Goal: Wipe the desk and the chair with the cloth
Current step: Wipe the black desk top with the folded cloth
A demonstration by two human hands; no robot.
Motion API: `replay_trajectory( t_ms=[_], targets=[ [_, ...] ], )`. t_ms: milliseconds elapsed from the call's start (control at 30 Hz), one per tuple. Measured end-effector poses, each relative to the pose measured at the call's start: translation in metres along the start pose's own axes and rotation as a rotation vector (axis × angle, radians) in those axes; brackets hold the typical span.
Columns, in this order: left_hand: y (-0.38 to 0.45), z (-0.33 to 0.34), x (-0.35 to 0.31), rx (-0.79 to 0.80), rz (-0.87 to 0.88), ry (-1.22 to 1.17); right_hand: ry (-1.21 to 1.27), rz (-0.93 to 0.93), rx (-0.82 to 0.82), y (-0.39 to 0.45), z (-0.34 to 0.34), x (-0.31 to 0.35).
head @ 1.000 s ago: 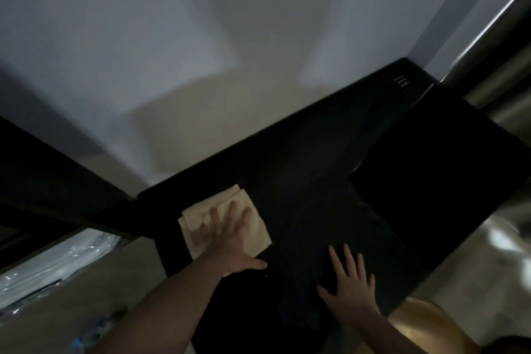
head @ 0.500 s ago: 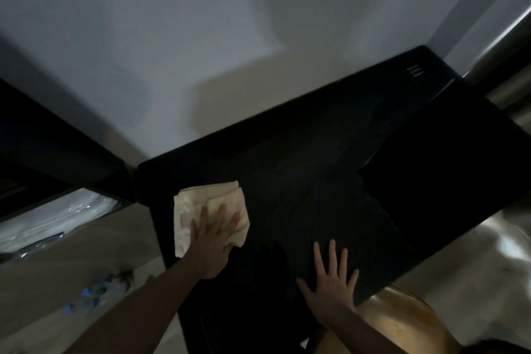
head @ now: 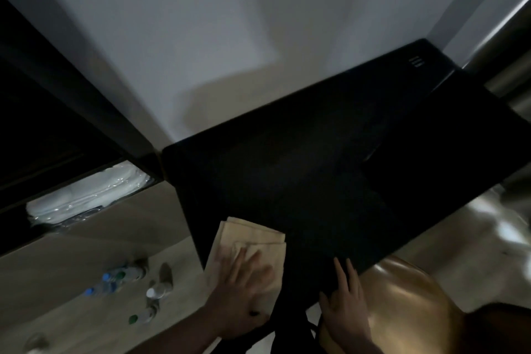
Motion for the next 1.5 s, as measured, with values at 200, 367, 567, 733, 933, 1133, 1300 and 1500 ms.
replay_trajectory(
  t_ms=[200,367,567,733,933,1133,1300,1500],
  targets=[
    [0.028,-0.018,0.003,0.038,-0.126,0.024,0.018,0.09,-0.069,-0.031,0.01,0.003],
    [0.066,-0.044,0.011,0.04,-0.161,-0.013,0.048,0.081,-0.074,-0.023,-0.014,-0.004],
    [0.152,-0.108,0.022,0.029,-0.295,-0.08,-0.031,0.043,-0.164,0.025,-0.044,-0.027],
    [0.228,-0.156,0.028,-0.005,-0.396,-0.115,-0.058,0.01,-0.154,0.065,-0.058,-0.053],
    [0.303,-0.194,0.015,-0.109,-0.522,-0.15,-0.092,-0.021,-0.165,0.088,-0.043,-0.073],
    [0.308,-0.181,0.006,-0.161,-0.346,0.003,-0.018,-0.071,-0.288,0.094,-0.026,-0.08],
    [0.256,-0.143,-0.036,-0.107,-0.042,0.108,0.121,-0.093,-0.325,0.09,-0.03,-0.078],
    [0.165,-0.075,-0.12,-0.017,0.258,0.245,0.337,-0.036,-0.532,0.056,-0.049,-0.094]
  ],
)
Point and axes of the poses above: each hand's wrist, its own y-axis towards the middle knuckle, its own z-axis out of the palm, x = y × z, the point moved 3 cm from there along y, towards the middle knuckle, and after that the axes turned 8 degrees about -z, right-handed, at the moved point
